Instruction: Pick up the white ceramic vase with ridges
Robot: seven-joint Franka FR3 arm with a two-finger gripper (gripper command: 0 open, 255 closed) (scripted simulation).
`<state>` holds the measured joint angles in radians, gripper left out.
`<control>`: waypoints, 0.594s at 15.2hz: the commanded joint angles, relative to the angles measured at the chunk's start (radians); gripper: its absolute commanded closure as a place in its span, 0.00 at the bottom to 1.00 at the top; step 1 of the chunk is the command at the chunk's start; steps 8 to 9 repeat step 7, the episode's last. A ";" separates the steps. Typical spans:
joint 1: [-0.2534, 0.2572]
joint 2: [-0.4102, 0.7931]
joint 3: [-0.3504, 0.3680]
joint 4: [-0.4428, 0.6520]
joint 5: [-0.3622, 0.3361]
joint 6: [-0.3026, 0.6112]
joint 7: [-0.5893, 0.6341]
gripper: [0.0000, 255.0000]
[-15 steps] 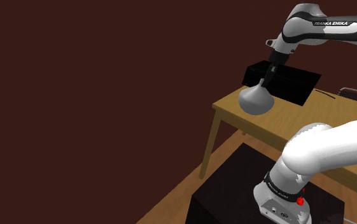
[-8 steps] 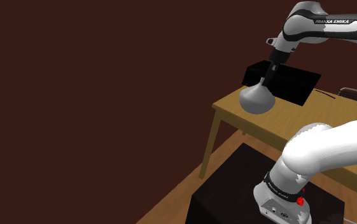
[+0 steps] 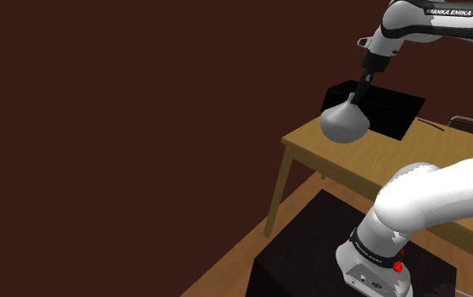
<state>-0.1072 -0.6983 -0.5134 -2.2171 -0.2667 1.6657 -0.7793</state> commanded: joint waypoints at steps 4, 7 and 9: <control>0.009 0.016 0.014 0.078 0.014 -0.062 -0.001 1.00; 0.011 0.021 0.016 0.096 0.017 -0.076 -0.002 1.00; 0.011 0.021 0.016 0.096 0.017 -0.076 -0.002 1.00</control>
